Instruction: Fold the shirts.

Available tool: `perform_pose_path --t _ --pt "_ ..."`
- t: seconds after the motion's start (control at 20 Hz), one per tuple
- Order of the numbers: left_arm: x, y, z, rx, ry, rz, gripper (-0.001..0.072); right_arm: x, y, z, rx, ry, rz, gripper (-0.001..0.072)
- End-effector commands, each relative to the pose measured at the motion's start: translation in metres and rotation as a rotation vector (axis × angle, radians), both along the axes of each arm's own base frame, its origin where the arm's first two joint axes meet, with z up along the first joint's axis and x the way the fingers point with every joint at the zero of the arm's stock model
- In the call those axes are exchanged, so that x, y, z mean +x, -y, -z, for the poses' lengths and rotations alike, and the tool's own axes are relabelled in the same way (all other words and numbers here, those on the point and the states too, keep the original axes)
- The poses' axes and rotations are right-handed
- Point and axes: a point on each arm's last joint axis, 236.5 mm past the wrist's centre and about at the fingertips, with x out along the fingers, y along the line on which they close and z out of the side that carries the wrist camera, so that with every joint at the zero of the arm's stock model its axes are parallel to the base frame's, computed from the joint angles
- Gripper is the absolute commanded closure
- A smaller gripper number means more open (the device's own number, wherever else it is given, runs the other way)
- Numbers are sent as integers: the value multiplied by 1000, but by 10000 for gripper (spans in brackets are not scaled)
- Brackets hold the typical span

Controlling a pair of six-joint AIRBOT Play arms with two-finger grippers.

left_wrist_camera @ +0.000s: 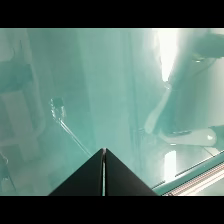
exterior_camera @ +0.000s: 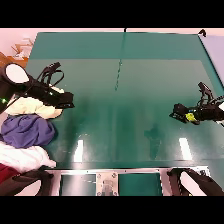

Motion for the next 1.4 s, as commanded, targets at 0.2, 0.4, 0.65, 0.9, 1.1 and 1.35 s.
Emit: perform_pose_path --t 0.2,0.4,0.65,0.9,1.1,1.35 --pt "34 -6 -5 16 134 -62 683 16 7 -4 -22 66 30 699" --pt "84 -75 -2 333 370 -75 368 33 16 -10 -48 139 63 698" --pt "118 -159 12 590 440 -112 5 43 22 -14 -64 182 84 698" --pt "104 -209 104 609 164 -165 4 44 23 -15 -67 190 87 633" --pt "94 -206 148 598 55 -132 8 44 22 -15 -66 190 87 636" --pt "109 -201 112 587 62 -129 684 44 22 -16 -66 191 87 700"
